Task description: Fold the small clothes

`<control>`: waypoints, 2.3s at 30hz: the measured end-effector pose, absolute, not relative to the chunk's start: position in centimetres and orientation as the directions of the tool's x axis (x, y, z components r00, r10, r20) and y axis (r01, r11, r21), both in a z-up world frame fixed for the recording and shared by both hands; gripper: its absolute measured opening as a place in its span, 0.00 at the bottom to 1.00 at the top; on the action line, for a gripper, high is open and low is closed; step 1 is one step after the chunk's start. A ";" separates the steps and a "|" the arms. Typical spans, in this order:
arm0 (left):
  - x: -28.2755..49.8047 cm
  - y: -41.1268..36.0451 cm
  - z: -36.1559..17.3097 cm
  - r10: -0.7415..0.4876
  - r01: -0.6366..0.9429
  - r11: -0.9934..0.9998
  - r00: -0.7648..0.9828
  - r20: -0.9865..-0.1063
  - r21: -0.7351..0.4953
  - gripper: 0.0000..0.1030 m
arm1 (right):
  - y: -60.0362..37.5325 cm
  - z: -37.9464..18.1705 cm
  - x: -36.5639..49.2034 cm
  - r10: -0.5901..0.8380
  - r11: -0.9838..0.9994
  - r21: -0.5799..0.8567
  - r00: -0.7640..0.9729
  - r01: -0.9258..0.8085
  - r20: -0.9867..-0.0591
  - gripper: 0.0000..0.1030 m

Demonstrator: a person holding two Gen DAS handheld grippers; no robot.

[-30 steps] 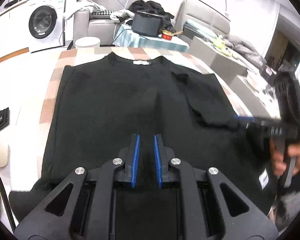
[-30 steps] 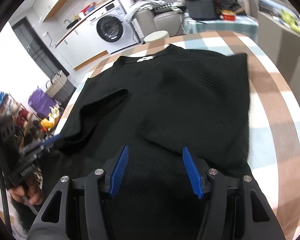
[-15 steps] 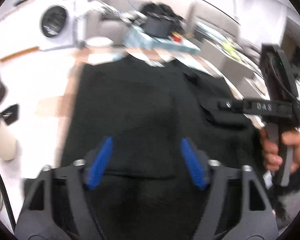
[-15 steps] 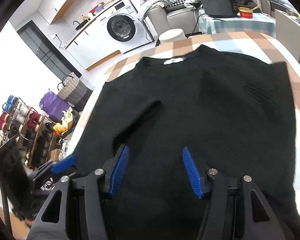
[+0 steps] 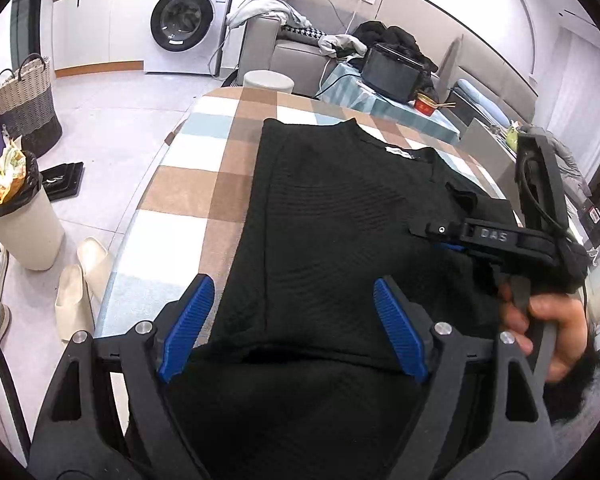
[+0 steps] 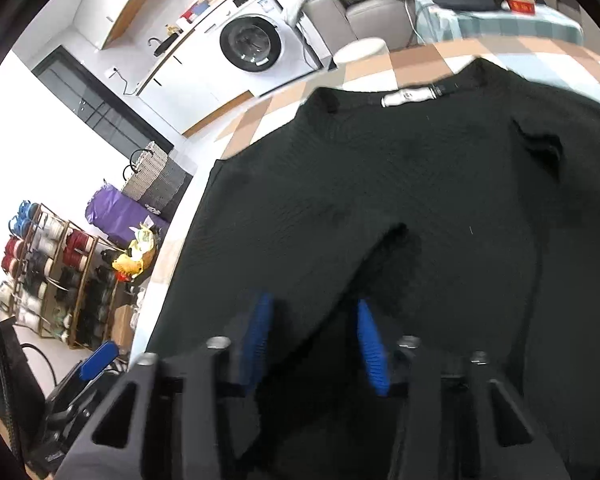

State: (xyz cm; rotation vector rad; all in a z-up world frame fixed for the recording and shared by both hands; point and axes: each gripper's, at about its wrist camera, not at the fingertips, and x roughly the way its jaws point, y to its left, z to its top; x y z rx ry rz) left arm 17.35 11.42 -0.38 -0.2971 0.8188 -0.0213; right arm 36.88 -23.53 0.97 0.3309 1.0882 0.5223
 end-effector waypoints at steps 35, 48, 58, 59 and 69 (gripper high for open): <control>22.1 8.3 -3.2 -0.058 -0.153 0.971 0.589 -0.806 -0.182 0.78 | -31.0 3.5 30.1 0.336 0.919 0.209 0.389 -0.333 -0.858 0.50; 22.2 9.1 -4.2 -0.064 -0.160 0.969 0.573 -0.817 -0.188 0.78 | -31.0 4.5 27.2 0.408 0.862 0.230 0.348 -0.452 -0.844 0.33; 23.9 9.6 -5.4 -0.100 -0.146 0.965 0.565 -0.819 -0.218 0.41 | -40.7 4.7 28.9 0.205 0.978 0.172 0.446 -0.115 -0.871 0.44; 24.0 9.6 -5.4 -0.100 -0.141 0.966 0.562 -0.821 -0.215 0.26 | -40.9 4.3 29.1 0.214 0.977 0.186 0.432 -0.107 -0.876 0.44; 25.8 9.5 -5.3 -0.117 -0.131 0.965 0.566 -0.816 -0.229 0.13 | -41.8 2.9 30.7 0.158 0.987 0.121 0.476 -0.107 -0.865 0.00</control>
